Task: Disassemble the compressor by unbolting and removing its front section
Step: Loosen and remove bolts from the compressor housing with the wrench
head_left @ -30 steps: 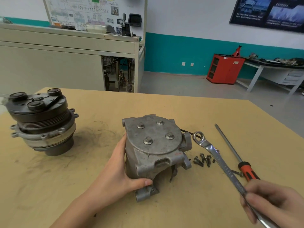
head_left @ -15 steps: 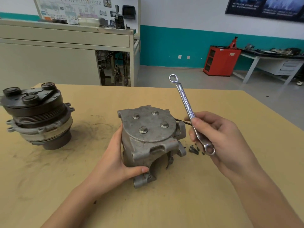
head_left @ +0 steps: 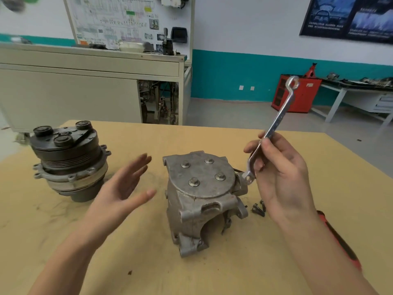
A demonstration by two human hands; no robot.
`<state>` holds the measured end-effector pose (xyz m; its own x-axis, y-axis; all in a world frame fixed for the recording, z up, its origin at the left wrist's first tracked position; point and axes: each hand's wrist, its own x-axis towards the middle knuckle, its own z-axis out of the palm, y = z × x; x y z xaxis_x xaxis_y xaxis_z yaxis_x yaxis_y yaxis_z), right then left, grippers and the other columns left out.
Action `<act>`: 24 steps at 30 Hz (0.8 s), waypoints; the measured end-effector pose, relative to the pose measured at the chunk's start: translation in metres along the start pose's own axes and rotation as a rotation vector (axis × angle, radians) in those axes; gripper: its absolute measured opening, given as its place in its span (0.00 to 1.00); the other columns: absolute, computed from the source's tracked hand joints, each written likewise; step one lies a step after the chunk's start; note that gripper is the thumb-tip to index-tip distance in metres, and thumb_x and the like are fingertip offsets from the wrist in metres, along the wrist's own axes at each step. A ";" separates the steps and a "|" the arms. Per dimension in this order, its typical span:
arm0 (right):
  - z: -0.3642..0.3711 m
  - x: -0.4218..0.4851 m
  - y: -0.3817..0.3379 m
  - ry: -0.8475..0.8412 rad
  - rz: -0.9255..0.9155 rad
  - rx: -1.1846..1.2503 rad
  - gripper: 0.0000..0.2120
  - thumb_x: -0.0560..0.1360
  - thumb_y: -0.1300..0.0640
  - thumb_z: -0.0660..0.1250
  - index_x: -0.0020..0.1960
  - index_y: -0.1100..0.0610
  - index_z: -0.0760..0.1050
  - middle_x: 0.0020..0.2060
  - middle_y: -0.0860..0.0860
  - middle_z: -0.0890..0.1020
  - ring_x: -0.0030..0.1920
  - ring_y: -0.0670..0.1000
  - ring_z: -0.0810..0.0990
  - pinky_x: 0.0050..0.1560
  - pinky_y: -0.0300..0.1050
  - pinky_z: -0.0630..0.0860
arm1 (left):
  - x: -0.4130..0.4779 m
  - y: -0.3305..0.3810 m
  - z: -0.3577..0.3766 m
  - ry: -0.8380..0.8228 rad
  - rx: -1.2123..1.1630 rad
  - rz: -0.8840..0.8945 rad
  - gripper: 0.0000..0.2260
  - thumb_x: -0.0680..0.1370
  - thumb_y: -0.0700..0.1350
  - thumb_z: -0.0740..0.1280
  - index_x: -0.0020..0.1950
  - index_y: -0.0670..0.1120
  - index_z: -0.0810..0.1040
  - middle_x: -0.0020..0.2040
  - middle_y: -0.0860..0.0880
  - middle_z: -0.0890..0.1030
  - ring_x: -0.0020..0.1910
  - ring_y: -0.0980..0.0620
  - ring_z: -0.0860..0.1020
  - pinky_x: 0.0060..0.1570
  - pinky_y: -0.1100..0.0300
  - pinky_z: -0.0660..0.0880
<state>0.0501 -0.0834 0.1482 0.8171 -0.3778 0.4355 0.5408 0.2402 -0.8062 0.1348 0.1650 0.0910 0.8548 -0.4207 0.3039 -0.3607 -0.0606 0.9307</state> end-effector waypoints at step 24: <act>0.046 0.053 -0.003 -0.517 0.156 -0.734 0.11 0.78 0.56 0.63 0.41 0.58 0.79 0.25 0.49 0.79 0.20 0.44 0.69 0.23 0.31 0.64 | 0.118 0.110 0.055 0.326 0.017 0.206 0.08 0.77 0.46 0.71 0.44 0.46 0.72 0.30 0.46 0.81 0.20 0.56 0.73 0.21 0.66 0.66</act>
<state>0.1008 -0.0635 0.1921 0.9539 0.1021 0.2823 0.2978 -0.4413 -0.8465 0.1754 0.0591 0.2179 0.8366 -0.1160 0.5354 -0.5410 -0.0212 0.8408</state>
